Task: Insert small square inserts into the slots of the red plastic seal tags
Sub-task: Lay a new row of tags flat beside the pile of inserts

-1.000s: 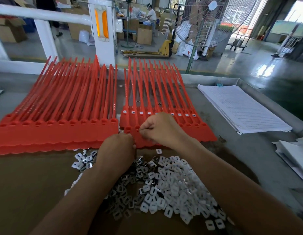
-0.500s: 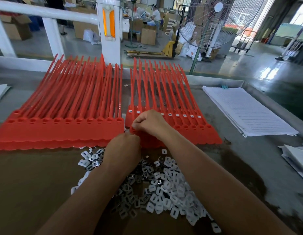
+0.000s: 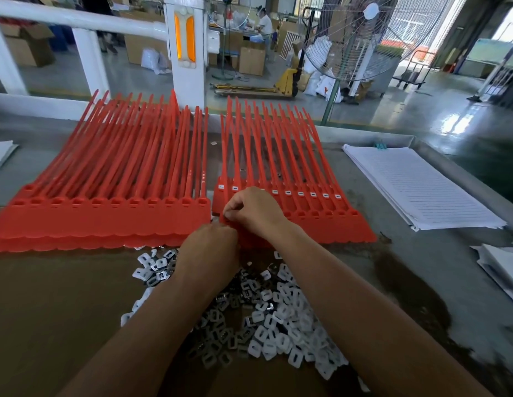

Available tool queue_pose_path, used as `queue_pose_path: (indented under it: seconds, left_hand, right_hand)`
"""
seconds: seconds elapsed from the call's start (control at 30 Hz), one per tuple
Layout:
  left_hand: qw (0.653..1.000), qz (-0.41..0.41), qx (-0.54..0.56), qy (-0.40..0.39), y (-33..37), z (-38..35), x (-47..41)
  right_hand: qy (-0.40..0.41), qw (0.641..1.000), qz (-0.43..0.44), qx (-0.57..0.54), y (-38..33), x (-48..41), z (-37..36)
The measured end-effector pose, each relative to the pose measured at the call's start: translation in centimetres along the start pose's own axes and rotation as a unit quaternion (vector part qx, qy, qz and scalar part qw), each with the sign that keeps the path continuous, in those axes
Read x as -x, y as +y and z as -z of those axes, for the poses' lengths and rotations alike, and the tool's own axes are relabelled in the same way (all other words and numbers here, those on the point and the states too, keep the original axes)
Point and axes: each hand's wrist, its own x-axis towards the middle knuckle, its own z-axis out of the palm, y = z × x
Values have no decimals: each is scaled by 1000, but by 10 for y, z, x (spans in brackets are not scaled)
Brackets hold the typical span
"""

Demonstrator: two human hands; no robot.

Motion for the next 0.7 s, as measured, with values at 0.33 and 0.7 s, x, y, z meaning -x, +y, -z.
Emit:
queue_pose_path:
  seconds: [0.33, 0.7]
  left_hand:
    - [1000, 1, 0, -12, 0, 3, -1]
    - [1000, 9, 9, 1, 0, 4, -1]
  right_hand:
    - [9, 998, -44, -44, 1, -6, 4]
    - [-75, 994, 29, -74, 4, 48, 38]
